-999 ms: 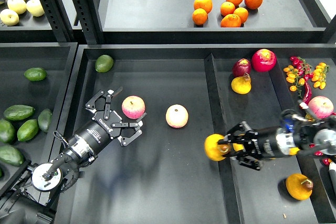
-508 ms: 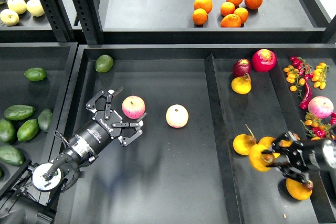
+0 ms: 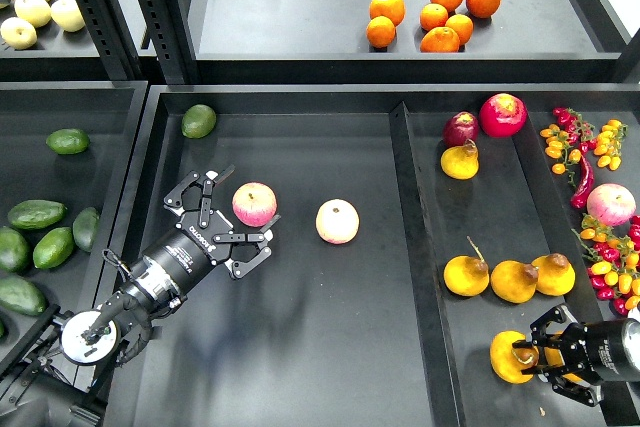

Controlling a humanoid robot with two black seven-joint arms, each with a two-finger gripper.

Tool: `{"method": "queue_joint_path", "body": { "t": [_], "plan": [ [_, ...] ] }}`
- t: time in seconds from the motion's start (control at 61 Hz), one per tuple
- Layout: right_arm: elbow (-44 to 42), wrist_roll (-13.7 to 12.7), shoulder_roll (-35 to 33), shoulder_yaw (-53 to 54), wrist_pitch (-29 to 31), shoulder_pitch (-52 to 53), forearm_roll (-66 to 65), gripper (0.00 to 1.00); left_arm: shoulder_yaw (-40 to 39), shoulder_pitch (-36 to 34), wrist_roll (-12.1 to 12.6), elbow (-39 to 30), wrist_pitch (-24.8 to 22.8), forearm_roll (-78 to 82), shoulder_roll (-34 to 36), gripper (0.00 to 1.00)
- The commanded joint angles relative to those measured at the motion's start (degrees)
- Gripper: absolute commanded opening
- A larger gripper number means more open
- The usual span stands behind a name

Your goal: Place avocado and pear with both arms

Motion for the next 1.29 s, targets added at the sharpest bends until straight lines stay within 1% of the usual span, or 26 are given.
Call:
{"method": "queue_joint_path", "body": {
  "t": [0.0,0.115,0.197,0.229,0.262,0.295,0.393,0.573,0.59,0.688,0.704,0.737,0.885,1.065,1.13,1.278],
  "plan": [
    [-0.35,0.00,0.10,0.01,0.01,-0.07,0.00,0.16,0.06,0.00,0.01,0.02,0.01,0.00,0.00,0.99],
    [-0.53,0.00,0.19,-0.17,0.01,-0.16,0.00,0.19,0.24,0.00,0.01,0.02,0.01,0.00,0.00,0.99],
    [-0.96,0.00,0.62,-0.17,0.01,-0.16,0.00,0.24,0.24,0.00,0.01,0.02,0.01,0.00,0.00,0.99],
    [-1.05,0.00,0.89,-0.17,0.01,-0.16,-0.09,0.27,0.24,0.00,0.01,0.02,0.01,0.00,0.00,0.99],
    [-1.05,0.00,1.24,-0.17,0.01,-0.16,-0.17,0.32,0.24,0.00,0.01,0.02,0.01,0.00,0.00,0.99],
    [-1.05,0.00,1.33,-0.17,0.01,-0.07,-0.35,0.40,0.24,0.00,0.01,0.02,0.01,0.00,0.00,0.99],
    [-1.05,0.00,1.42,-0.08,0.01,0.02,-1.14,0.52,0.24,0.00,0.01,0.02,0.01,0.00,0.00,0.99],
    [-1.05,0.00,1.42,-0.08,0.01,-0.16,-1.14,0.63,0.24,0.00,0.01,0.02,0.01,0.00,0.00,0.99],
    [-1.05,0.00,1.42,-0.08,0.01,-0.16,-1.14,0.65,0.24,0.00,0.01,0.02,0.01,0.00,0.00,0.99],
    [-1.05,0.00,1.42,0.01,0.01,-0.07,-1.14,0.70,0.24,0.00,0.01,0.02,0.01,0.00,0.00,0.99],
    [-1.05,0.00,1.42,0.01,0.01,-0.07,-1.14,0.75,0.24,0.00,-0.08,-0.07,0.01,0.00,0.00,0.99],
    [-0.88,0.00,1.42,0.10,0.01,-0.07,-1.05,0.77,0.24,0.00,-0.08,-0.07,0.01,0.00,0.00,0.99],
    [0.35,0.00,0.10,0.80,0.01,0.46,0.00,0.83,0.24,0.00,-0.08,-0.51,0.01,0.00,0.00,0.99],
    [2.90,0.00,-3.42,1.33,0.01,1.25,5.88,0.83,0.24,-0.09,-0.52,-1.30,0.01,-0.18,0.00,0.99],
    [3.17,0.00,-3.68,2.82,0.01,1.60,8.17,0.83,0.24,-0.09,-0.52,-1.65,0.01,-0.18,0.00,0.99],
    [3.17,0.00,-3.68,10.02,0.01,1.60,12.30,0.83,0.24,-0.09,-0.61,-2.44,0.01,-0.53,0.00,0.99]
  ]
}}
